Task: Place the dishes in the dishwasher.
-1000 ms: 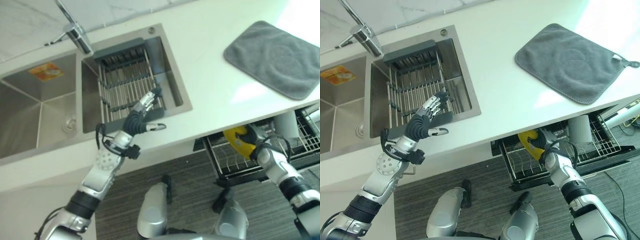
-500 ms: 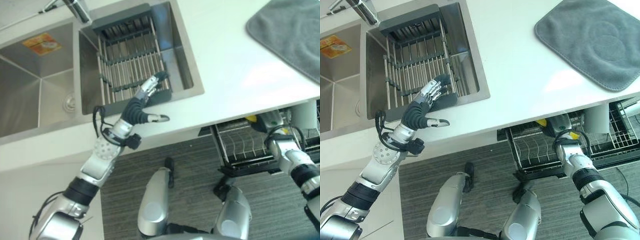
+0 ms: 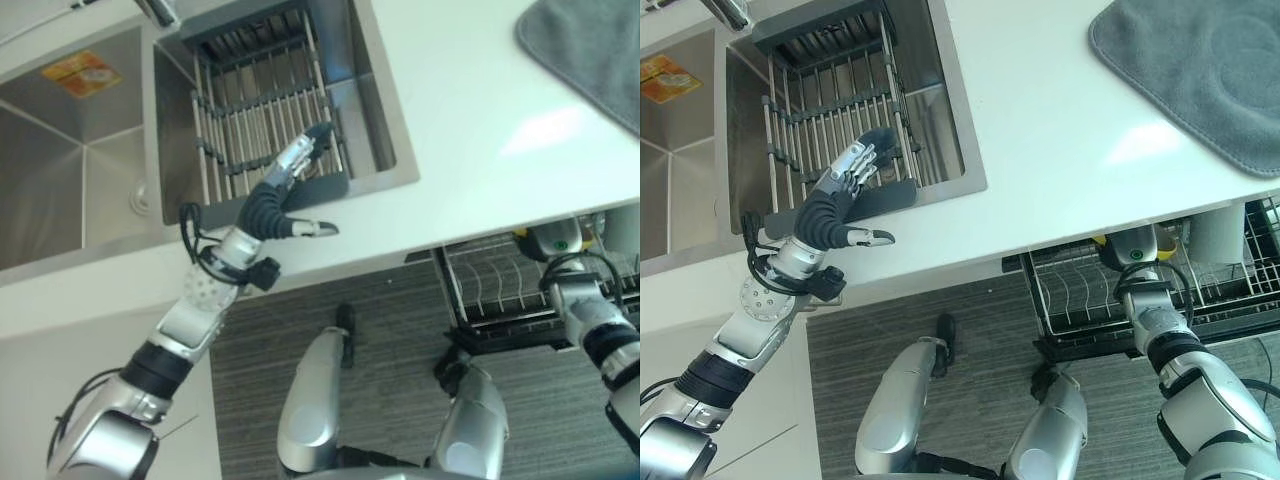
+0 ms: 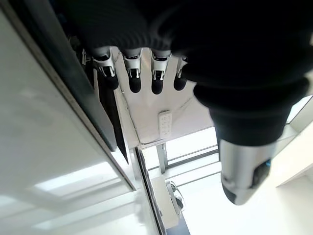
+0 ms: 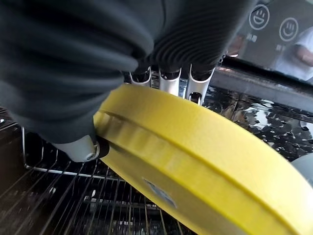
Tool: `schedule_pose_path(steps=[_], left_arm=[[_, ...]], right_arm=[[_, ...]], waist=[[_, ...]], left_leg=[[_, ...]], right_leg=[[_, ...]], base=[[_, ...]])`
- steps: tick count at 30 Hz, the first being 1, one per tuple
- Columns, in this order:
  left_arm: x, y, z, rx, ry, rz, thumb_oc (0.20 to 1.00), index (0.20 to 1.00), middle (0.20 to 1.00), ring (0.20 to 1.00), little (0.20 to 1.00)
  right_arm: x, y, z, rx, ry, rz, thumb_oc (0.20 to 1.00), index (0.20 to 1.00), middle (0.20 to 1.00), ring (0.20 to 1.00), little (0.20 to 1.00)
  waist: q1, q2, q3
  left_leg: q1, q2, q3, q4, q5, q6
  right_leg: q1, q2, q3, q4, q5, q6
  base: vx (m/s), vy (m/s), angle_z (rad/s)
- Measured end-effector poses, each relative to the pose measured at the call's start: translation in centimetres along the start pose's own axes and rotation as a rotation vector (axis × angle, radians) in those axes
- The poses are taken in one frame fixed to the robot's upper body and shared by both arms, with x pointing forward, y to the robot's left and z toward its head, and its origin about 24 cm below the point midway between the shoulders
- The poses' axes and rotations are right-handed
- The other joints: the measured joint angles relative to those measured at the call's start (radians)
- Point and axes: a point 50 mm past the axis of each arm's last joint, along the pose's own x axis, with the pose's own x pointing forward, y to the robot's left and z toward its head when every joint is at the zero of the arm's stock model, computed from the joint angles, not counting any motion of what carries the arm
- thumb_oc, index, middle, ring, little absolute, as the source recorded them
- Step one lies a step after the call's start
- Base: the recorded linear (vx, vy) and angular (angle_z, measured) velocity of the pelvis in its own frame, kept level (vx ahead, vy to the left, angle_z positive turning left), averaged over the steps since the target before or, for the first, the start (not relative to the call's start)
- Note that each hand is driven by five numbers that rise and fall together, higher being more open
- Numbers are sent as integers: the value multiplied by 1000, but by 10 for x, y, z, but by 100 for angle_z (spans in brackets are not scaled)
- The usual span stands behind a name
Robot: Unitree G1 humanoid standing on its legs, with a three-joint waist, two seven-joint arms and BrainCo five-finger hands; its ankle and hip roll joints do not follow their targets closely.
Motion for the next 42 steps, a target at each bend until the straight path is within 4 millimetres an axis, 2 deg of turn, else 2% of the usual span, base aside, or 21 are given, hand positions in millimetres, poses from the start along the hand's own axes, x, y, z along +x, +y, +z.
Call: schedule_pose_path(steps=[2,3,11,18,26,27,28,33,36,42], left_arm=[[6,-1,1,-1,-14,4,1000,1000,1000,1000,1000],[13,-1,5,6,-40,-5,1000,1000,1000,1000,1000],[18,-3,14,2,-81,-5,1000,1000,1000,1000,1000],[24,-5,24,5,-121,-21,1000,1000,1000,1000,1000],[28,-5,29,4,-142,-19,1000,1000,1000,1000,1000],[29,-5,29,4,-145,-16,1000,1000,1000,1000,1000],[28,-5,29,3,-144,-12,1000,1000,1000,1000,1000],[28,-9,26,-13,-134,-9,1000,1000,1000,1000,1000],[27,-11,25,-21,-128,-8,1000,1000,1000,1000,1000],[28,-13,16,-42,-91,32,1000,1000,1000,1000,1000]], right_arm=[[3,1,5,41,57,-4,200,200,200,200,200],[13,-5,3,37,80,-21,200,200,200,200,200],[22,-12,2,60,113,-43,200,200,200,200,200],[38,-26,0,95,152,-86,200,200,200,200,200],[51,-39,-2,142,210,-115,200,200,200,200,200],[53,-40,-2,155,221,-119,319,319,319,319,319],[54,-41,-2,156,224,-120,1000,1000,1000,1000,1000],[54,-35,6,351,383,-68,1000,1000,1000,1000,1000],[52,-30,14,481,467,-32,1000,1000,1000,1000,1000],[42,-14,17,698,650,57,1000,1000,1000,1000,1000]], waist=[[-2,1,0],[0,7,-2],[17,16,-2],[22,24,-6],[22,48,-21],[22,49,-22],[23,50,-22],[22,63,-37],[25,74,-46],[21,81,-73]], left_leg=[[-11,-10,2,4,0,4],[-37,-14,2,5,-2,7],[-75,-14,-4,26,2,13],[-127,-14,-8,41,-4,12],[-174,-17,-14,58,-5,15],[-177,-19,-12,57,-4,15],[-177,-20,-10,57,-4,15],[-180,-25,-9,58,-3,16],[-180,-27,-2,59,-1,24],[-178,-30,5,72,-6,34]], right_leg=[[-18,0,30,-3,1,0],[-45,1,43,-3,4,2],[-70,2,43,-2,9,0],[-114,3,46,-3,12,3],[-152,5,54,-3,14,2],[-157,6,60,-3,15,1],[-160,7,69,-2,15,1],[-164,7,77,-4,24,-7],[-164,7,83,-7,31,1],[-161,6,92,-11,34,2]], base=[[-35,76,6],[5,21,6],[1,2,1],[20,-1,1],[0,0,0],[0,0,0],[0,0,0],[-5,13,1],[-10,29,-3],[2,23,-1]])
